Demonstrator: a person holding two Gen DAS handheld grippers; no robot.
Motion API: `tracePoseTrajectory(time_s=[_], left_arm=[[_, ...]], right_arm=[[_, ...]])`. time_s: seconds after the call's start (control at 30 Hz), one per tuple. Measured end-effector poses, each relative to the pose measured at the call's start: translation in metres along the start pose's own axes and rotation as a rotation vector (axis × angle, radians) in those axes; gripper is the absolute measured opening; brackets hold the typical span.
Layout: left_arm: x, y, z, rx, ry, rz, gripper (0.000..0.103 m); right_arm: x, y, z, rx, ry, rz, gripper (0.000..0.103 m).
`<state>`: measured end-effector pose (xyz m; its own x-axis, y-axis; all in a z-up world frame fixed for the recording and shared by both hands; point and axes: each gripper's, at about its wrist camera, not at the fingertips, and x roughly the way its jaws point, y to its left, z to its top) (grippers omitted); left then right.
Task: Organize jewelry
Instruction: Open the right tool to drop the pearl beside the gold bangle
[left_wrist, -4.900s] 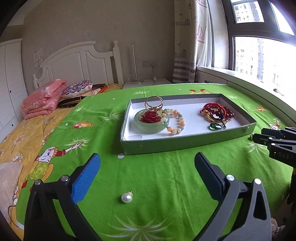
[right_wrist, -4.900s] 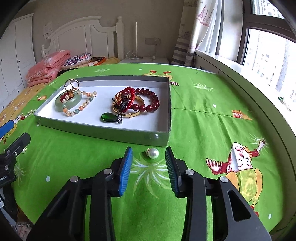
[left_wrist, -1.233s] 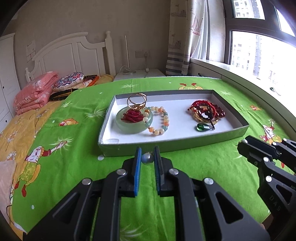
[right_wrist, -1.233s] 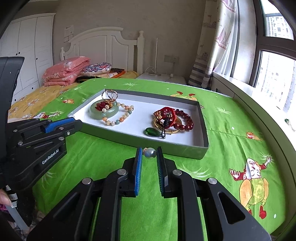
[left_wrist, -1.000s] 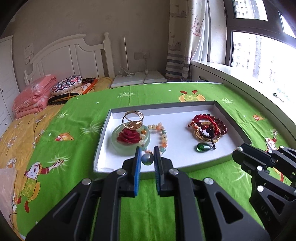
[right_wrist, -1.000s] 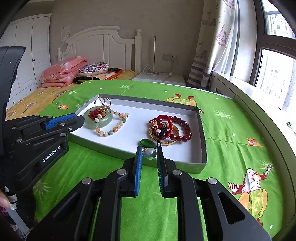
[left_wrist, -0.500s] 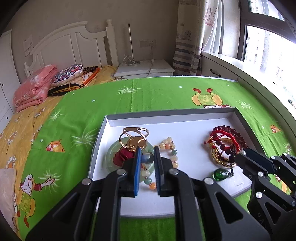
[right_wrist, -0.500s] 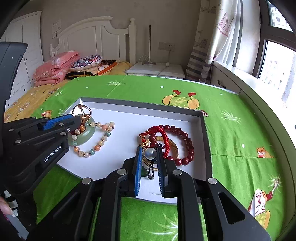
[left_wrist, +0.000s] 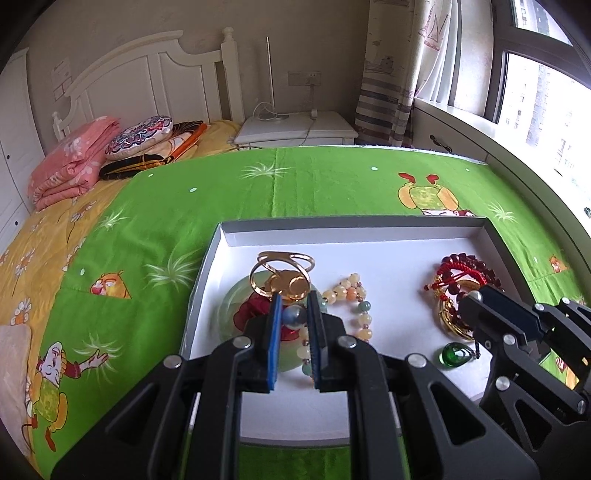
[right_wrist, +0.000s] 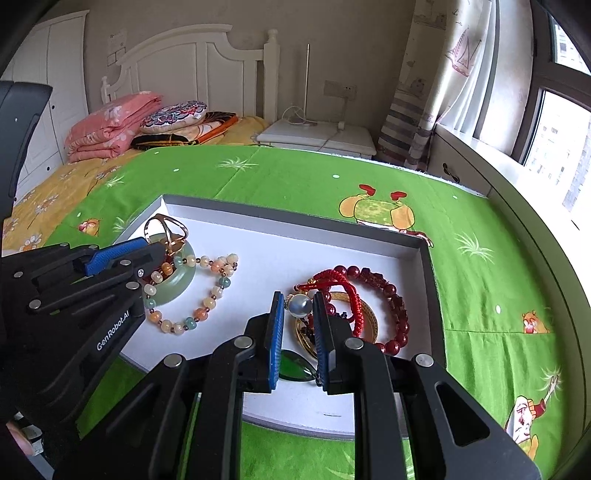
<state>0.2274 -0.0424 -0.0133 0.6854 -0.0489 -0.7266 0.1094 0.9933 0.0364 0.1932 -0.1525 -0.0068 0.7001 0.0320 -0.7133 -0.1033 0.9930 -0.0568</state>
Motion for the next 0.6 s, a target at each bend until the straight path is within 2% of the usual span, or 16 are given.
tracePoseTrajectory(time_s=[0.23,0.3,0.37,0.5,0.53,0.6], left_arm=[[0.0041,0.0044,-0.0022,-0.005,0.012,0.006,0.015],[0.0053,0.0059,-0.0025,-0.007,0.014,0.011,0.023],[0.0052,0.0077,-0.0028,-0.015,0.005,0.017,0.043],[0.0046,0.0093,-0.0029,-0.019,0.002,0.014,0.047],[0.0045,0.0094,-0.0028,-0.020,0.000,0.013,0.053],[0.0025,0.0090,-0.0030,-0.023,-0.012,0.020,0.061]], right_arm=[[0.0061,-0.0016,-0.0022,0.015,0.017,0.002,0.017],[0.0073,-0.0024,-0.0028,0.020,0.022,0.003,0.023],[0.0083,-0.0031,-0.0030,0.022,0.021,0.001,0.028],[0.0087,-0.0032,-0.0042,0.018,0.025,-0.005,0.030],[0.0084,-0.0031,-0.0043,0.017,0.024,-0.007,0.033],[0.0057,-0.0038,-0.0052,0.018,0.011,-0.010,0.058]])
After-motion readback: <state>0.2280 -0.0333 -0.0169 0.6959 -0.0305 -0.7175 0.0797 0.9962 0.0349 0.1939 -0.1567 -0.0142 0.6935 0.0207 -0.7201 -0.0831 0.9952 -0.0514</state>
